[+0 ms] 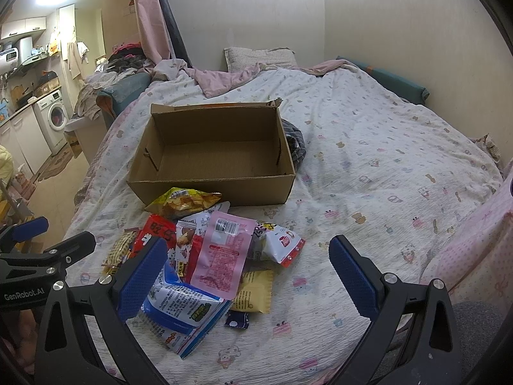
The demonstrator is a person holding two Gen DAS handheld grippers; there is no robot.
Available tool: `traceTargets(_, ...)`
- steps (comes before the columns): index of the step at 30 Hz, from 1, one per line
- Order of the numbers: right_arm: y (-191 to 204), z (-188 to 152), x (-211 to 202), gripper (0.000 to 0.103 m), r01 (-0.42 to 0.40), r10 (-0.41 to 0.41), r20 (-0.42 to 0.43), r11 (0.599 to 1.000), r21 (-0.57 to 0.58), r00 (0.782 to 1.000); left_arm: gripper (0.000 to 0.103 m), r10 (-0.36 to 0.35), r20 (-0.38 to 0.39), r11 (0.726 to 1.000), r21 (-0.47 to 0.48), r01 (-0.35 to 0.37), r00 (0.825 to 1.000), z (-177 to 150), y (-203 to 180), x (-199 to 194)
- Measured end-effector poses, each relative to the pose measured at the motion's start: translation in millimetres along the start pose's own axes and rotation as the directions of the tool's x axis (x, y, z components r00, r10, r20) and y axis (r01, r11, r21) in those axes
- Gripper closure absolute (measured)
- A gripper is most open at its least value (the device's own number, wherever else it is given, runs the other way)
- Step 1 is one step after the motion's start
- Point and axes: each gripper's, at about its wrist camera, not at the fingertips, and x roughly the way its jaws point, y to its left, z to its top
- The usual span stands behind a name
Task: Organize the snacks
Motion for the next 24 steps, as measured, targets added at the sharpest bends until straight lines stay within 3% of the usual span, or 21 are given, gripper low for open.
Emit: traceTargets(24, -2.9, 2.4, -1.7, 0.001, 0.006, -0.006, 0.002, 1.0, -0.002, 1.0, 0.0, 0.003, 0.006, 1.0, 0.002, -0.003, 1.0, 2.3, 3.1, -2.0)
